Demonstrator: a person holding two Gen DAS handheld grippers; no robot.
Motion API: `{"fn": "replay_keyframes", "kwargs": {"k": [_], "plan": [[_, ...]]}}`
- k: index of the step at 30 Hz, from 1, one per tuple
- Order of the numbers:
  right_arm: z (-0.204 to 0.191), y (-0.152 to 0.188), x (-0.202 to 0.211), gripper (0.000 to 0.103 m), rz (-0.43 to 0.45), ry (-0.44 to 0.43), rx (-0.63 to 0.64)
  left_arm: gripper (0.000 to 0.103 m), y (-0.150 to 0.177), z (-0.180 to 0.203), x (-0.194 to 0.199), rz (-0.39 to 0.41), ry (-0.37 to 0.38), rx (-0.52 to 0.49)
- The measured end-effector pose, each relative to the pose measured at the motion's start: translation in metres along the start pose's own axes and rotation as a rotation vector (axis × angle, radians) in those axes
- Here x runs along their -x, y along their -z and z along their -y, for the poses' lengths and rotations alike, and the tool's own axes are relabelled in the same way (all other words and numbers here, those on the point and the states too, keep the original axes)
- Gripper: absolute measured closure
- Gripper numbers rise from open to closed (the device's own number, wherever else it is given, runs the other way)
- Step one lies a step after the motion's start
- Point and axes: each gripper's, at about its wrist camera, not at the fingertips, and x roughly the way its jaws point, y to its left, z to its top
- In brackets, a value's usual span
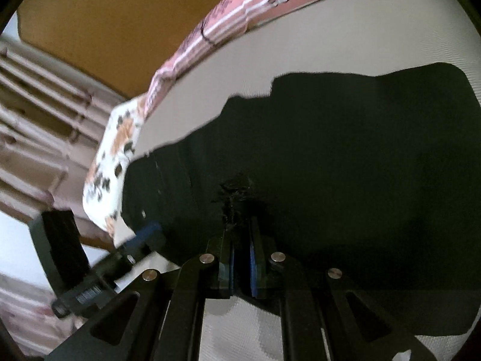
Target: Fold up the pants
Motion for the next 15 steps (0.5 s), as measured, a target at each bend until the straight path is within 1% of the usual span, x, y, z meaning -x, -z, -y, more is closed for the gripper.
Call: {"fn": "replay_keyframes", "kwargs": {"k": [2, 4, 5, 6, 8, 11, 13, 15], "plan": [[-0.005, 0.005, -0.004, 0.094, -0.027, 0.03, 0.042, 0.04, -0.003, -0.003, 0.001, 0.0, 0.014, 0.015], [-0.009, 0.008, -0.009, 0.09, -0.044, 0.058, 0.08, 0.04, -0.004, -0.006, 0.0, -0.007, 0.029, 0.033], [-0.008, 0.01, -0.011, 0.086, -0.054, 0.062, 0.084, 0.04, -0.004, -0.008, 0.001, -0.012, 0.034, 0.041], [-0.008, 0.012, -0.013, 0.077, -0.069, 0.059, 0.084, 0.04, -0.003, -0.008, 0.002, -0.019, 0.04, 0.047], [-0.007, 0.014, -0.013, 0.065, -0.092, 0.039, 0.063, 0.04, -0.002, -0.008, 0.002, -0.033, 0.054, 0.054], [-0.007, 0.016, -0.001, 0.062, -0.067, 0.021, 0.065, 0.04, -0.002, -0.007, 0.002, -0.055, 0.078, 0.06], [-0.006, 0.015, 0.014, 0.06, -0.024, 0.017, 0.06, 0.04, -0.003, -0.005, 0.0, -0.081, 0.108, 0.068], [0.002, 0.012, 0.031, 0.058, 0.028, 0.033, 0.038, 0.04, -0.003, -0.002, -0.004, -0.114, 0.148, 0.08]]}}
